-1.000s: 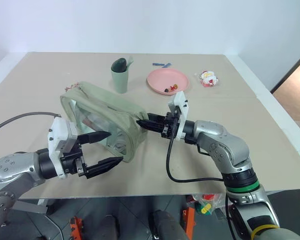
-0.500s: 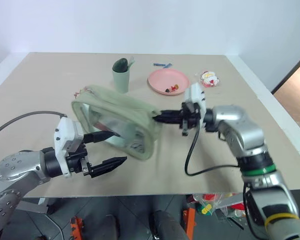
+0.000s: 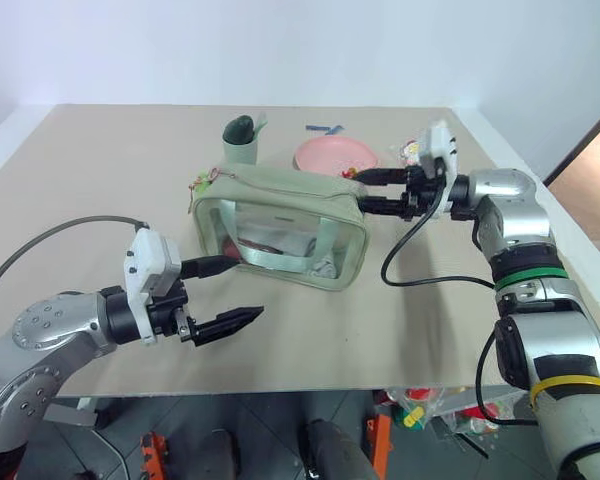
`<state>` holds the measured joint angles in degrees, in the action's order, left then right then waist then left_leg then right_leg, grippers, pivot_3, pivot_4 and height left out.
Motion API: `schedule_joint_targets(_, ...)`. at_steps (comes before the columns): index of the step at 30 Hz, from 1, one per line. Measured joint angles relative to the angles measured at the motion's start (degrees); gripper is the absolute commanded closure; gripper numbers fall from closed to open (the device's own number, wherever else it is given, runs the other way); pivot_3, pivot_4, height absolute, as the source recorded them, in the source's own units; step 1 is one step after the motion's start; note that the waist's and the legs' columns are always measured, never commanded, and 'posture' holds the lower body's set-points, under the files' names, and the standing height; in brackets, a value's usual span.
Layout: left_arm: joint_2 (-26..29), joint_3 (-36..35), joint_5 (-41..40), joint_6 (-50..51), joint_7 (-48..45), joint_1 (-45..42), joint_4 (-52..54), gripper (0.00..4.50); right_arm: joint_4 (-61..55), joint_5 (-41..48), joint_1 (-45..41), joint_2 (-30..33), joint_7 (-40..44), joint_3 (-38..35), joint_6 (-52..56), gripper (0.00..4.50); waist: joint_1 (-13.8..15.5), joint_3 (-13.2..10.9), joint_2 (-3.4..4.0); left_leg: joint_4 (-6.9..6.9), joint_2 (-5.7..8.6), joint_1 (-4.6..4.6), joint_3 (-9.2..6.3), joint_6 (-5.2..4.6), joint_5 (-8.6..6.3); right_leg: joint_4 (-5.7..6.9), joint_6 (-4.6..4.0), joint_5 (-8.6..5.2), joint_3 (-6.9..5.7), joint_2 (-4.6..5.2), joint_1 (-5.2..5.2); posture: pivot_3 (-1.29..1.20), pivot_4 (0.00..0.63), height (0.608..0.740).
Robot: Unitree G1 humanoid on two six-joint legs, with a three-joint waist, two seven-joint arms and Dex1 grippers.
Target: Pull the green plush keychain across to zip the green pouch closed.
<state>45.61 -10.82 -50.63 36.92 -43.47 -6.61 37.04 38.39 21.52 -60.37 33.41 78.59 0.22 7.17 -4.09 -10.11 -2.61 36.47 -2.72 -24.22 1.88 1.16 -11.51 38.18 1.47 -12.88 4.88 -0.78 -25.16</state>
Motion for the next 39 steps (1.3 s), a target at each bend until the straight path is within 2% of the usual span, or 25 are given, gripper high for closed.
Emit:
schedule_joint_targets(3,0.0,0.1,0.2,-0.2,-0.7,-0.4,-0.3,0.00,-10.2,3.8,4.2,0.6,-4.1,-3.2,7.6,0.19,0.2,0.0,0.01,0.01,0.03,-0.02,-0.12,0.00,0.00,0.00,0.13,-0.08,-0.06,0.01,0.04,0.00,0.150,0.740)
schedule_joint_targets(4,0.0,0.2,0.3,-0.2,-0.8,-0.5,-0.5,0.00,-13.5,5.0,5.8,0.8,-5.7,-4.2,10.2,0.09,0.2,0.0,0.02,0.02,0.04,-0.03,-0.14,0.00,0.00,0.01,0.14,-0.09,-0.08,0.02,0.04,0.00,0.150,0.740)
schedule_joint_targets(8,0.0,0.9,0.2,-0.1,-0.9,-1.4,-1.3,0.00,-37.5,12.3,18.8,2.9,-15.4,-9.5,23.2,0.09,1.2,0.0,0.07,0.01,0.03,-0.07,-0.23,0.00,0.00,0.02,0.22,-0.16,-0.15,0.00,0.02,0.00,0.150,0.740)
schedule_joint_targets(11,-0.1,1.0,0.1,-0.1,-0.8,-2.2,-2.3,0.00,-47.8,14.5,26.5,2.7,-20.1,-9.8,27.1,0.09,1.3,0.0,0.09,0.06,-0.01,-0.01,-0.24,0.02,0.01,0.04,0.21,-0.14,-0.16,-0.04,0.06,0.00,0.150,0.740)
schedule_joint_targets(15,-0.1,1.4,0.2,-0.1,-1.1,-2.9,-2.7,0.00,-53.6,13.9,32.5,1.7,-25.3,-9.1,27.3,0.09,1.2,0.0,0.13,0.14,0.02,0.01,-0.19,0.09,0.18,0.03,0.19,0.02,-0.13,-0.04,0.07,0.00,0.150,0.740)
schedule_joint_targets(20,-0.1,2.2,1.2,-0.1,-2.1,-3.6,-3.2,0.00,-53.9,9.7,33.8,1.1,-28.2,-6.7,23.2,0.09,1.2,0.0,0.12,0.23,0.04,0.01,-0.15,0.00,0.35,0.02,-0.05,0.09,-0.09,-0.03,0.10,0.00,0.150,0.740)
schedule_joint_targets(23,-0.1,2.4,1.8,-0.1,-2.2,-3.9,-3.6,0.00,-52.3,7.8,34.9,0.3,-28.4,-5.4,20.6,0.88,1.3,0.0,0.12,0.23,0.04,0.01,-0.15,-0.03,0.38,0.02,-0.07,0.12,-0.08,-0.03,0.11,0.00,0.150,0.740)
schedule_joint_targets(33,-0.1,2.6,3.0,-0.1,-2.5,-3.9,-3.9,0.00,-51.4,6.2,35.3,-0.6,-28.0,-4.2,16.8,4.42,1.3,0.0,0.13,0.12,0.02,0.01,-0.21,-0.03,0.38,0.02,0.09,0.15,-0.13,-0.06,0.08,0.00,0.150,0.740)
schedule_joint_targets(39,-0.2,2.6,3.5,-0.2,-2.5,-3.7,-3.8,0.00,-47.0,-0.4,35.2,0.5,-25.0,-1.2,5.4,4.49,1.2,0.0,0.13,0.13,0.00,0.11,-0.18,-0.03,0.38,0.02,-0.07,0.13,-0.11,-0.09,0.12,0.00,0.150,0.740)
